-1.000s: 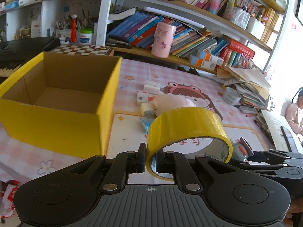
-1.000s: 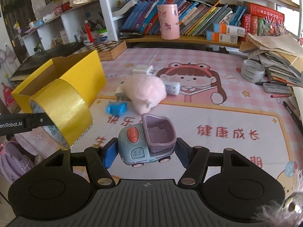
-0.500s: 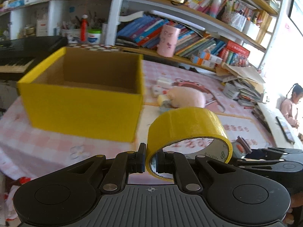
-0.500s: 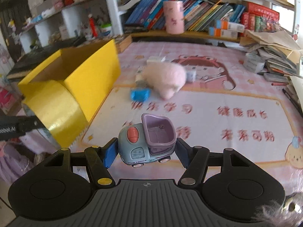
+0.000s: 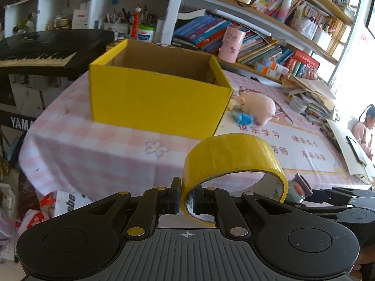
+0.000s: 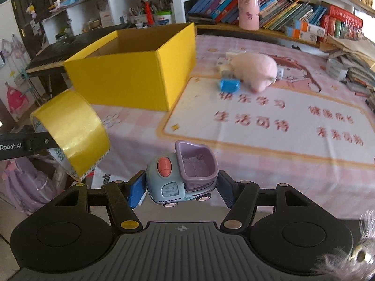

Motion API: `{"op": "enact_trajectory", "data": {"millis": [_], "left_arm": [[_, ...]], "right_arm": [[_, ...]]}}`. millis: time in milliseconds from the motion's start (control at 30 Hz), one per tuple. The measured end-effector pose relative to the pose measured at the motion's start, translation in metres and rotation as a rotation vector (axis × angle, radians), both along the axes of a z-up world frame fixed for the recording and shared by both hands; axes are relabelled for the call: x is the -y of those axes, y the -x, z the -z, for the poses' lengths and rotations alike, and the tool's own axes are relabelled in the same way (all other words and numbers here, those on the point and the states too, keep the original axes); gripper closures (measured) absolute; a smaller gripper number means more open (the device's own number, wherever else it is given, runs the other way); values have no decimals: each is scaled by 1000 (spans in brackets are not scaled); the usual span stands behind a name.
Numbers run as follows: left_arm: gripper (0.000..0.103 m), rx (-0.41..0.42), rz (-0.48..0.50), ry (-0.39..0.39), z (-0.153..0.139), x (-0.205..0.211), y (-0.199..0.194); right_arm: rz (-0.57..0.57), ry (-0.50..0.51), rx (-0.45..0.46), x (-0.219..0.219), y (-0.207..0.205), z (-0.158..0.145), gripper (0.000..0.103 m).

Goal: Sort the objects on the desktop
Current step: 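Carry the truck and tape roll with both grippers over the yellow box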

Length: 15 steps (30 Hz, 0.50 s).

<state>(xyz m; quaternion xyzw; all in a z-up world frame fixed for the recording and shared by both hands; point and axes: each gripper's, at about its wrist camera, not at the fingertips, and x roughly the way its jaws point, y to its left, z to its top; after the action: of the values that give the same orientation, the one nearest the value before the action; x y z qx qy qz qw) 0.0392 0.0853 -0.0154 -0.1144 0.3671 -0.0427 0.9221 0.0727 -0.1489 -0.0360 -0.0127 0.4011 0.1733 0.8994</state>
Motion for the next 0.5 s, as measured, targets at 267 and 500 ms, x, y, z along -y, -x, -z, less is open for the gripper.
{"op": "enact_trajectory", "data": {"millis": [267,500], "left_arm": [[95,10,-3,-1,-1,-18,24],[95,22,-35,22,-1,-30,34]], "right_arm": [[18,-23,-1,-18,21,-2,42],[-33,3,13,-36,30,-5,42]]}}
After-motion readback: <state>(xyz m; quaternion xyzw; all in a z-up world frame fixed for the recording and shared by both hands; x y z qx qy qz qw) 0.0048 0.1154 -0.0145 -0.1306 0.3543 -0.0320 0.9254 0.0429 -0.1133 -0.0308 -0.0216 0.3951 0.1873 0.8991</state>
